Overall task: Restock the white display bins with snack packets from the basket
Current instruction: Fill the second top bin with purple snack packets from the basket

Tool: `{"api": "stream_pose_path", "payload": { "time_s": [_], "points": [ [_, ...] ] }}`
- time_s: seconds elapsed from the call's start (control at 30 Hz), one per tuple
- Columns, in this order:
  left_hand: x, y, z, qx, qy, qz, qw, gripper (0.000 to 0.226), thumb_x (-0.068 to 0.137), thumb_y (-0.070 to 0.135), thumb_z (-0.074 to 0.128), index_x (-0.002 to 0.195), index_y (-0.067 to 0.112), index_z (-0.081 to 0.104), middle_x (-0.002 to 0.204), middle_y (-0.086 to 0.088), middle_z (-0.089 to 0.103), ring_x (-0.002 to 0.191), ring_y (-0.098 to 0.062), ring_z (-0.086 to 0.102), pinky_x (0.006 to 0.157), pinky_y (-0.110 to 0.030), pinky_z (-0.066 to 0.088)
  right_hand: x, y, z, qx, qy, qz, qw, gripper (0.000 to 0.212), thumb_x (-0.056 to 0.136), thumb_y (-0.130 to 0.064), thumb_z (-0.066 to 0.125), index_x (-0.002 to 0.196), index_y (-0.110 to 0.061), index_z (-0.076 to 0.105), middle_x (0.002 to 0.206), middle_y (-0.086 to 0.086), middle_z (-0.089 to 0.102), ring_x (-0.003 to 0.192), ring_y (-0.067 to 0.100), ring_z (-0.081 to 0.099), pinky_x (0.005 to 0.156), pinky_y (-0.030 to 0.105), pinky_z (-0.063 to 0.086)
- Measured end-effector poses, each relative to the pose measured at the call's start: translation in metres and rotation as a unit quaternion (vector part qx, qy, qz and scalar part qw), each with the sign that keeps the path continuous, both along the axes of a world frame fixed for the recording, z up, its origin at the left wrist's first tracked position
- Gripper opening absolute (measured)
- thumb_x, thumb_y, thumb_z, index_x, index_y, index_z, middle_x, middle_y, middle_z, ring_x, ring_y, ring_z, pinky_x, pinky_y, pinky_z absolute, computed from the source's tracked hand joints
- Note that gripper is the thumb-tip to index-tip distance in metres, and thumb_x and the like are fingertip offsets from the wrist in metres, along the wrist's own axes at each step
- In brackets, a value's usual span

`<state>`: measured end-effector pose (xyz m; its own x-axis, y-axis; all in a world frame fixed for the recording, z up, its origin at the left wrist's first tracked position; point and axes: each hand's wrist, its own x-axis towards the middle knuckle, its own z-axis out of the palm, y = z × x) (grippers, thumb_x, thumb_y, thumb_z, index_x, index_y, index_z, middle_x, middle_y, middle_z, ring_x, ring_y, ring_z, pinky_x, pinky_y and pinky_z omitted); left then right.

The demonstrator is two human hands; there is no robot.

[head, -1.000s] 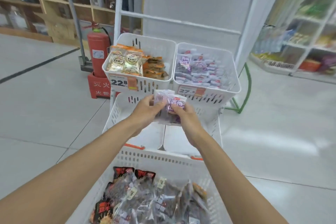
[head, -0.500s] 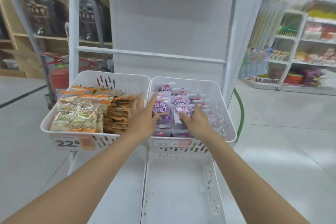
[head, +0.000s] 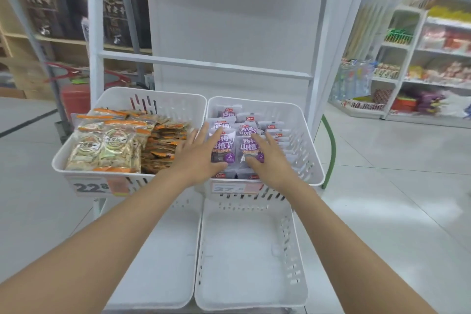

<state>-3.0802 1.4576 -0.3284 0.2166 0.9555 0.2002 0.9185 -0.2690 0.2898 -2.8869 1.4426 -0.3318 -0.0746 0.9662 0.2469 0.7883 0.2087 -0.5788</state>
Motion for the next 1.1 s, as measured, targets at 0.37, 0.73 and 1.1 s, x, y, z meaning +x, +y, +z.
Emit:
{"api": "stream_pose_path", "payload": {
  "time_s": [0.37,0.73,1.1],
  "points": [
    [-0.003,0.030,0.024,0.021,0.091,-0.064,0.994,0.095,0.083,0.061,0.064,0.156,0.038,0.007,0.165,0.000,0.003,0.152,-0.018,-0.001,0.120,-0.045,0.005,0.011,0.016,0.008,-0.044,0.247,-0.057,0.966,0.074,0.086,-0.014,0.073,0.149,-0.013,0.034,0.136,0.010,0.051,0.100,0.016,0.058,0.060,0.011,0.046],
    [-0.006,0.029,0.015,-0.010,0.088,-0.074,0.993,0.071,0.100,0.052,0.038,0.154,0.040,-0.006,0.163,0.004,-0.017,0.150,-0.016,-0.013,0.121,-0.047,0.000,0.018,0.010,0.002,0.003,0.165,-0.002,0.986,0.058,0.084,-0.032,0.074,0.136,-0.024,0.052,0.129,-0.001,0.050,0.093,0.010,0.059,0.071,0.018,0.051],
    [-0.005,0.014,0.011,0.075,0.065,-0.038,0.994,0.095,0.080,0.059,0.069,0.154,0.037,0.015,0.161,0.001,0.019,0.149,-0.021,0.014,0.120,-0.045,0.008,0.002,0.005,0.007,-0.019,0.125,-0.054,0.991,0.079,0.074,-0.034,0.083,0.142,-0.021,0.043,0.140,0.003,0.045,0.112,0.016,0.054,0.088,0.023,0.043]
  ]
}}
